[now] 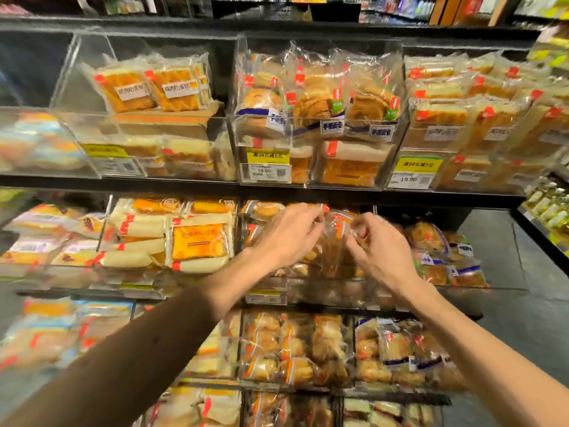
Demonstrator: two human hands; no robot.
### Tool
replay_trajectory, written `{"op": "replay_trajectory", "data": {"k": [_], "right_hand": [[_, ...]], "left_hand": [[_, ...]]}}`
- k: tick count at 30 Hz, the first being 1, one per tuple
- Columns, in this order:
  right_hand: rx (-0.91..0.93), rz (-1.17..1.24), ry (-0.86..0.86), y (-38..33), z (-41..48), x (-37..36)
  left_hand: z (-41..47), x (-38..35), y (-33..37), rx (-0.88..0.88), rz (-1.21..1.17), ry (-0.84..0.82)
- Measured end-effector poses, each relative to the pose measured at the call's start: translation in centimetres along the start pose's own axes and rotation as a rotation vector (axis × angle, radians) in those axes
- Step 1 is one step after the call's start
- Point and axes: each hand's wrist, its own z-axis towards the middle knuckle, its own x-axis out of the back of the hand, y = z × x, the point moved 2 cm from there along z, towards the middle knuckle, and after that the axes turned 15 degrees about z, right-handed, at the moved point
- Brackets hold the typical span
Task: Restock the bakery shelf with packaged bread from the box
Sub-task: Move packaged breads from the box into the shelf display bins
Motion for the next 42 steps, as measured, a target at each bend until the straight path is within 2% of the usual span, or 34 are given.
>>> {"op": "replay_trajectory", "data": {"k": [3,7,10,13,14,15,16,17,21,25,27,30,35,42], "right_hand": [[0.191,0.087,-0.154,-5.1,-0.2,-1.9],[0.4,0.145,-0.428,-14.1,-2.7,-8.4],[0.565,0.094,-0.689,-21.9,-6.6,-15.1],[0.688,0.25,-0.871,-27.9,-11.7,-20.2],[0.716,0.21,-0.938,-29.8,-13.7,-21.8],[0.783,0.31,-0.873,-32.1,-15.4,-24.2],[0.849,0.361,-0.905,-34.9,-17.6,-26.4],[0.857,0.31,-1.074,-38.2,-20.2,-28.8],[1.143,0.166,-1.228,-48.7,-29.2,-36.7],[1.201,0.085,-1.337,-58.2,-36.9,-44.3],[1.229,0.027,-1.373,-62.9,-39.8,-47.6],[1.194,0.024,-1.37,-69.1,-42.5,-51.8],[1.149,-0.042,-1.421,-77.2,-46.4,-57.5],[1.01,-0.016,-1.525,-86.3,-48.8,-68.4]], "left_hand": [[-4.5,4.7,-3.2,0.077,0.021,0.068],[-15.6,9.1,-8.5,0.272,0.112,0.134],[-26.8,10.7,-12.5,0.512,0.25,-0.015],[-38.9,12.2,-14.4,0.781,0.366,-0.162],[-42.6,12.7,-14.6,0.841,0.414,-0.166],[-46.3,13.0,-14.8,0.895,0.458,-0.175],[-50.1,13.0,-15.2,0.966,0.48,-0.192],[-53.8,12.9,-15.6,1.057,0.475,-0.207],[-68.0,11.6,-19.5,1.367,0.387,-0.226],[-79.3,12.5,-24.8,1.537,0.27,-0.256],[-83.9,13.6,-27.0,1.613,0.231,-0.215],[-89.4,15.3,-30.9,1.67,0.235,-0.154],[-97.1,16.6,-38.5,1.755,0.16,-0.147],[-106.0,15.2,-48.9,1.873,0.073,-0.132]]}}
